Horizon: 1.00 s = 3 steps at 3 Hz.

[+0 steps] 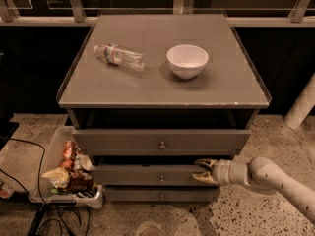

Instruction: Open middle drawer

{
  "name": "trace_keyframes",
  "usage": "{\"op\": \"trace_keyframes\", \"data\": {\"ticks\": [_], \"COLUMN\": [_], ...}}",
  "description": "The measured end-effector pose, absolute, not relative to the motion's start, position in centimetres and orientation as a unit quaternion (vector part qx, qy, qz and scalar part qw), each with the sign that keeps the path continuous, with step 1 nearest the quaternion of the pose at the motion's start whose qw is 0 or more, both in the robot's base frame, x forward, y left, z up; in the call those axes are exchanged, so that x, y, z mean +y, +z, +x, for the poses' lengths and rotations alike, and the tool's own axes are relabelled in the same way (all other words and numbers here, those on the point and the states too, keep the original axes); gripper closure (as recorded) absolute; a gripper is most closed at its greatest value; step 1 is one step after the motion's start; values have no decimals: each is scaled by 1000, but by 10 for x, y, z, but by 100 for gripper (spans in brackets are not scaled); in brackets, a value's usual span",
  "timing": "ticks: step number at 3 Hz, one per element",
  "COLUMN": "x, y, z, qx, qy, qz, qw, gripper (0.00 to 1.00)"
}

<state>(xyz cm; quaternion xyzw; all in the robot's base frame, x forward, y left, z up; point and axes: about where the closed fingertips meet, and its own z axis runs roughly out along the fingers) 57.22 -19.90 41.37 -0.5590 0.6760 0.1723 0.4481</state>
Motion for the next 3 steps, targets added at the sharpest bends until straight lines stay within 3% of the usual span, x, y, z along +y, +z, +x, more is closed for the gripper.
{"op": "trace_keyframes", "data": {"ticks": [1, 3], "x": [-201, -201], "y": [413, 417], "z": [563, 543], "qx": [678, 682], "qy": [175, 177], "qz": [-554, -546], "qw": [450, 454], "gripper": [100, 100]}}
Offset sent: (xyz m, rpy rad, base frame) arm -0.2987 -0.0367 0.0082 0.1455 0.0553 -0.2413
